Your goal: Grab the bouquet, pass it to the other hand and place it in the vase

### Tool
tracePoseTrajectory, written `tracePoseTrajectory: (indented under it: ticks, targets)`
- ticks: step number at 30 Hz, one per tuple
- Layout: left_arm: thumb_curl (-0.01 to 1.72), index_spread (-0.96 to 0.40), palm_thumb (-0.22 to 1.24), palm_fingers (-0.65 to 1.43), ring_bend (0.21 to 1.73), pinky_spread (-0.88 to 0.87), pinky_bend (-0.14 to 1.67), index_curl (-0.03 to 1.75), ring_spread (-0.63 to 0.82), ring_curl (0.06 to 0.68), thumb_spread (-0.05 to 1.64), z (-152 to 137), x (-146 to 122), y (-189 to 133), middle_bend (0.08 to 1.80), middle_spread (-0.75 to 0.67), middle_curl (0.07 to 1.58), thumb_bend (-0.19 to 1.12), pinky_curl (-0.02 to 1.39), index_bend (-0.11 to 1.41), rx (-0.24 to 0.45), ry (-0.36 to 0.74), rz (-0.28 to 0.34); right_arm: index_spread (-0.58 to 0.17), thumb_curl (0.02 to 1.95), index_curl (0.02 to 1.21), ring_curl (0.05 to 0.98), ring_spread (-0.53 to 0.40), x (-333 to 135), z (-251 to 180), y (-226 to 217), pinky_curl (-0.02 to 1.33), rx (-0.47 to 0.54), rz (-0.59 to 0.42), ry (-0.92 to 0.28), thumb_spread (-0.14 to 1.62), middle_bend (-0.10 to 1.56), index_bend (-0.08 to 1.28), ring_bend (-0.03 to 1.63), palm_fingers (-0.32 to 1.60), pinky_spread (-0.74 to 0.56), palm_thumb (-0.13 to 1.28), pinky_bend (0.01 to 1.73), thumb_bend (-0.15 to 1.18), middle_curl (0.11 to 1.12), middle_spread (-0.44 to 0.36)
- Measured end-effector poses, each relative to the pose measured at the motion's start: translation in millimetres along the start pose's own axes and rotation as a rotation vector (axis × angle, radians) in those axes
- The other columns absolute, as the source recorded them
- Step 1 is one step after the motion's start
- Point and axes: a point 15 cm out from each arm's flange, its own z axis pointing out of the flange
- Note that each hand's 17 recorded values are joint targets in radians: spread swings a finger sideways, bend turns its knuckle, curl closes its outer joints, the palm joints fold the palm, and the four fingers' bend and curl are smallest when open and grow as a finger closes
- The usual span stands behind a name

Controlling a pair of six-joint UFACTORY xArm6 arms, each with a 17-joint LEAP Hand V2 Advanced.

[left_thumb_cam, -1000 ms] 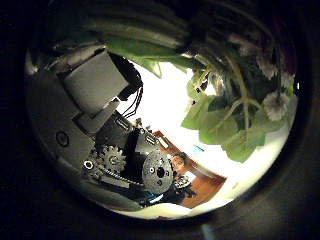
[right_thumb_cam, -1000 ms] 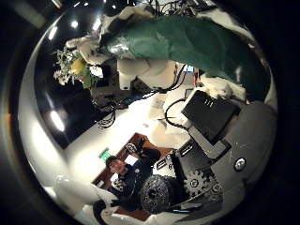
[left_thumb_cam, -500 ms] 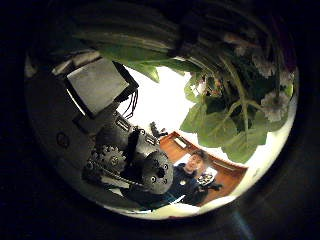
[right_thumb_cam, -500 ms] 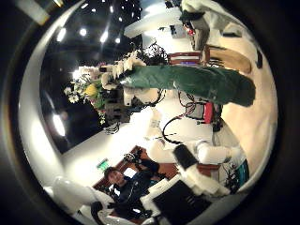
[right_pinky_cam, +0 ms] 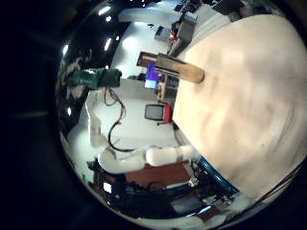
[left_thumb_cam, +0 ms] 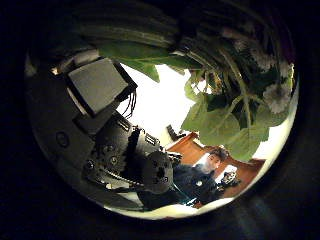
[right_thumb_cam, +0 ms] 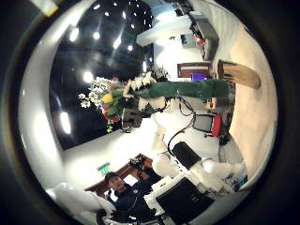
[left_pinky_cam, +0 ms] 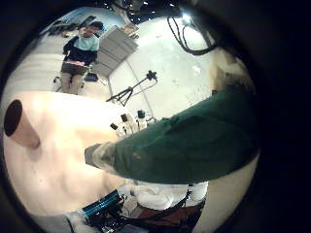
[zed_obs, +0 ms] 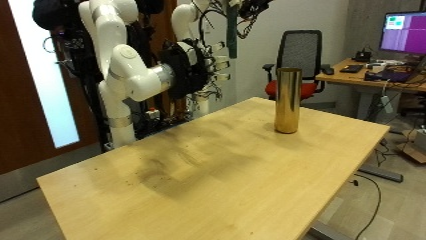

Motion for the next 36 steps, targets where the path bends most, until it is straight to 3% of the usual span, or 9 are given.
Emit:
tracePoseTrajectory:
  ticks: [12, 20, 29, 36]
  targets:
    - [0.91, -0.77, 1.10, 1.06, 1.45, -0.55, 1.17, 1.28, -0.41, 0.591, 0.25, -59.3, 11.7, -23.2, 1.20, -0.47, 0.90, -0.02, 0.72, 0.45, 0.205, -0.097, 0.101, -0.329, 0.53, 0.21, 0.240, 0.155, 16.1, -26.0, -19.9, 0.36, 0.115, -0.005, 0.068, 0.95, 0.17, 0.14, 0.32, -0.07, 0.26, 0.91, 0.32, -0.02, 0.25, 0.089]
    - [0.91, -0.76, 1.10, 1.07, 1.44, -0.56, 1.15, 1.37, -0.41, 0.592, 0.24, -88.0, 11.0, -38.7, 1.20, -0.47, 0.90, -0.02, 0.73, 0.40, 0.323, -0.160, 0.168, -0.326, 0.54, 0.21, 0.247, 0.155, 20.1, -27.0, -22.0, 0.35, 0.124, -0.001, 0.077, 0.96, 0.19, 0.14, 0.31, -0.05, 0.26, 0.91, 0.32, -0.02, 0.25, 0.104]
    - [0.91, -0.75, 1.10, 1.08, 1.44, -0.56, 1.14, 1.43, -0.41, 0.594, 0.23, -98.3, -6.1, -42.0, 1.19, -0.47, 0.90, -0.02, 0.74, 0.37, 0.337, -0.212, 0.164, -0.304, 0.54, 0.22, 0.253, 0.155, 18.4, -28.3, -23.4, 0.34, 0.129, -0.003, 0.077, 0.97, 0.20, 0.14, 0.30, -0.01, 0.26, 0.92, 0.30, -0.02, 0.30, 0.138]
    - [0.92, -0.73, 1.10, 1.09, 1.43, -0.57, 1.12, 1.46, -0.41, 0.596, 0.22, -109.9, -38.1, -42.1, 1.18, -0.47, 0.90, -0.02, 0.75, 0.35, 0.335, -0.228, 0.129, -0.285, 0.54, 0.23, 0.260, 0.155, 19.9, -32.6, -33.5, 0.33, 0.171, -0.011, 0.070, 0.97, 0.20, 0.15, 0.31, 0.01, 0.27, 0.92, 0.30, -0.02, 0.31, 0.136]
